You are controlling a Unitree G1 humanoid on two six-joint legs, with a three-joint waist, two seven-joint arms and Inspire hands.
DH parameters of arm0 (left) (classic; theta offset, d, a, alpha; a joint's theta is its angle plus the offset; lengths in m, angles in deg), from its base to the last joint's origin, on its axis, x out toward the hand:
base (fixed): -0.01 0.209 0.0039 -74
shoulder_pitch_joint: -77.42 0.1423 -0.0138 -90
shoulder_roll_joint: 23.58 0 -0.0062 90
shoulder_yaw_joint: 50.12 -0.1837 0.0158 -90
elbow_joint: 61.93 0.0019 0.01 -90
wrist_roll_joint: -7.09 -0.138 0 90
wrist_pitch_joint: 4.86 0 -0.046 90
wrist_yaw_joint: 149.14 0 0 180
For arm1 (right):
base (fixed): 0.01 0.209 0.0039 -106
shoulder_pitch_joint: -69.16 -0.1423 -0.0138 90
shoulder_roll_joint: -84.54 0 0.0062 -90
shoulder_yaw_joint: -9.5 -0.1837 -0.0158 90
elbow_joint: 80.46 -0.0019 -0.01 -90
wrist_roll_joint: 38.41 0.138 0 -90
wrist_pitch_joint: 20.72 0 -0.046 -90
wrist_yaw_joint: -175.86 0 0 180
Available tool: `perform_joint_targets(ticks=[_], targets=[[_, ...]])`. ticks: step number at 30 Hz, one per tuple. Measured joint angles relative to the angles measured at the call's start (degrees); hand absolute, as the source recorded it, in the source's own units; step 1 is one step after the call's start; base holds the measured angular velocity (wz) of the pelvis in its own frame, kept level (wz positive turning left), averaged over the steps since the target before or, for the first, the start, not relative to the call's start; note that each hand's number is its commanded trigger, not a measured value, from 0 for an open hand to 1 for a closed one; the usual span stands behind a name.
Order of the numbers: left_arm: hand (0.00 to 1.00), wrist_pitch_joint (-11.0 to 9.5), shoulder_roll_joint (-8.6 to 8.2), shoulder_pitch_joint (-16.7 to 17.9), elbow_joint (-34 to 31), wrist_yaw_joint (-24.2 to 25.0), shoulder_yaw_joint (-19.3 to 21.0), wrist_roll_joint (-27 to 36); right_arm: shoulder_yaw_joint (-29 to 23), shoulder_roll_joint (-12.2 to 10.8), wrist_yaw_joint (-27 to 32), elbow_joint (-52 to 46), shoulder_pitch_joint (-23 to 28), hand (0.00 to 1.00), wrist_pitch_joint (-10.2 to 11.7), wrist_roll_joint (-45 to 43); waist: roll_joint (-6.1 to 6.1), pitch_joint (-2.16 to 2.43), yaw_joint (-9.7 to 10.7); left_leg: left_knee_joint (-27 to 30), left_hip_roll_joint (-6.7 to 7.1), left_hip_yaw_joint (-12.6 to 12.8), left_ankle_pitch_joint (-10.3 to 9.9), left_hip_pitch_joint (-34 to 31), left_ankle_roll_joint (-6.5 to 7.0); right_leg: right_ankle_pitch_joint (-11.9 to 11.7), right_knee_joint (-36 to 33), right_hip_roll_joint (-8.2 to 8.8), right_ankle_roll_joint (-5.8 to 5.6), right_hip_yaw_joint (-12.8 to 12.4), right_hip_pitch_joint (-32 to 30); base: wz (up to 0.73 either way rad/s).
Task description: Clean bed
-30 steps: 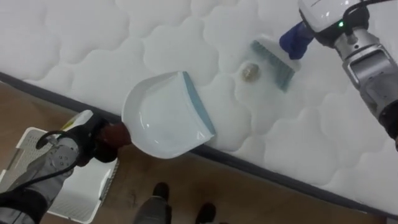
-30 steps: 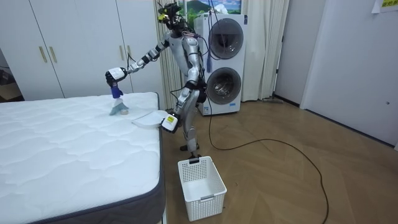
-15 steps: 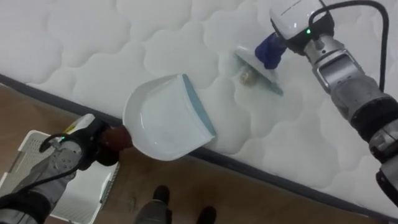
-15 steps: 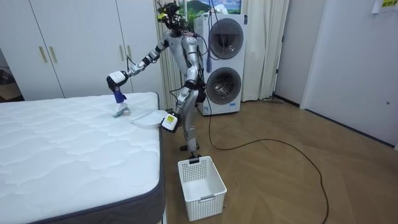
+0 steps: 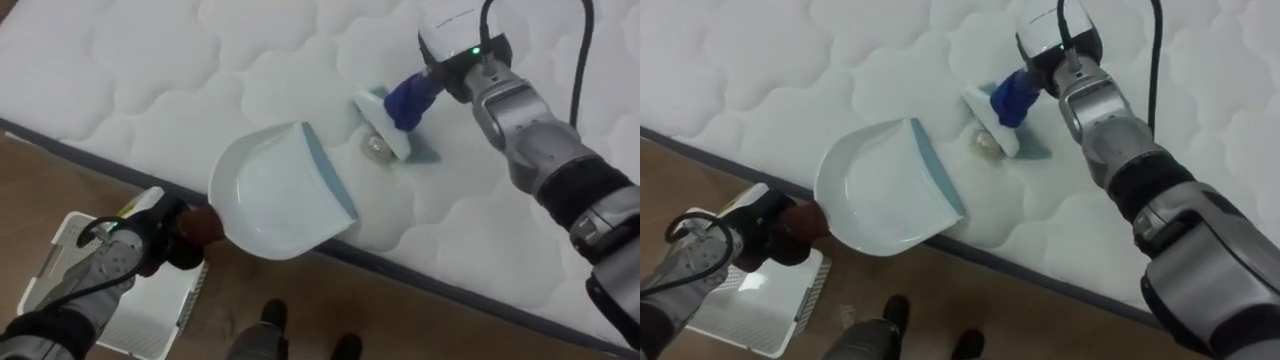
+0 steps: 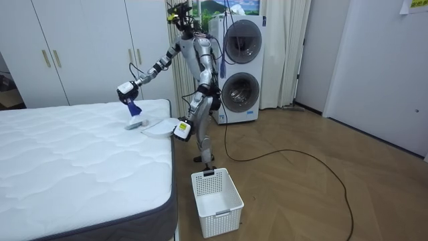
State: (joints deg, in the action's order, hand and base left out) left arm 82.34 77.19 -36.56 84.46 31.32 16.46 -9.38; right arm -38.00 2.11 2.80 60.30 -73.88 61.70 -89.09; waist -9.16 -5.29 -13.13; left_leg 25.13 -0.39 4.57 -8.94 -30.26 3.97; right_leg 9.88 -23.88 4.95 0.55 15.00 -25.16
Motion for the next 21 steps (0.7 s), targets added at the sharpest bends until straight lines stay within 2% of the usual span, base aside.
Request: perform_joint_targets(ticks=[6,9,12,17,21], targets=[[1.0,0.3,-0.88,0.0,0.6,0.0,0.0,0.0,0.1,-1.5,-3.8,2.5,0.2,1.0,-0.1,11.1,0.29,-0.13,0.0,0.1,0.14,-0.2,0.0,0.9,0.01,0.0,0.0,0.09,-0.04,0.2,1.2,0.01],[1.0,0.3,-1.27,-0.3,0.9,-0.2,-0.1,0.0,0.1,-1.5,-5.8,2.9,0.2,1.0,-0.1,15.0,0.77,-0.35,0.0,0.4,0.12,-0.5,0.0,0.9,0.0,0.0,-0.1,0.09,-0.03,0.4,1.4,0.03],[1.0,0.4,-1.64,-0.4,0.8,-0.3,0.0,-0.1,-1.2,-1.5,-7.4,2.9,0.2,1.0,0.0,17.7,1.8,-0.76,0.1,0.4,0.14,-0.6,0.0,0.9,0.01,0.0,-0.4,0.27,-0.01,0.9,1.3,0.0],[1.0,0.4,-1.83,-0.7,0.9,-0.3,0.0,-2.0,-1.3,-3.5,-9.8,2.9,0.5,1.0,0.5,19.4,3.16,-0.59,0.2,0.5,0.17,-0.6,0.0,0.9,-0.06,0.1,-1.1,0.47,0.2,1.0,0.9,-0.02],[1.0,0.4,-1.94,-0.7,1.0,-0.3,0.0,-3.3,-2.0,-3.7,-11.4,2.9,0.5,1.0,1.3,20.1,3.48,-0.48,0.2,0.7,0.25,-0.3,0.0,0.9,-0.04,0.2,-2.0,0.9,0.23,1.0,0.5,-0.01]])
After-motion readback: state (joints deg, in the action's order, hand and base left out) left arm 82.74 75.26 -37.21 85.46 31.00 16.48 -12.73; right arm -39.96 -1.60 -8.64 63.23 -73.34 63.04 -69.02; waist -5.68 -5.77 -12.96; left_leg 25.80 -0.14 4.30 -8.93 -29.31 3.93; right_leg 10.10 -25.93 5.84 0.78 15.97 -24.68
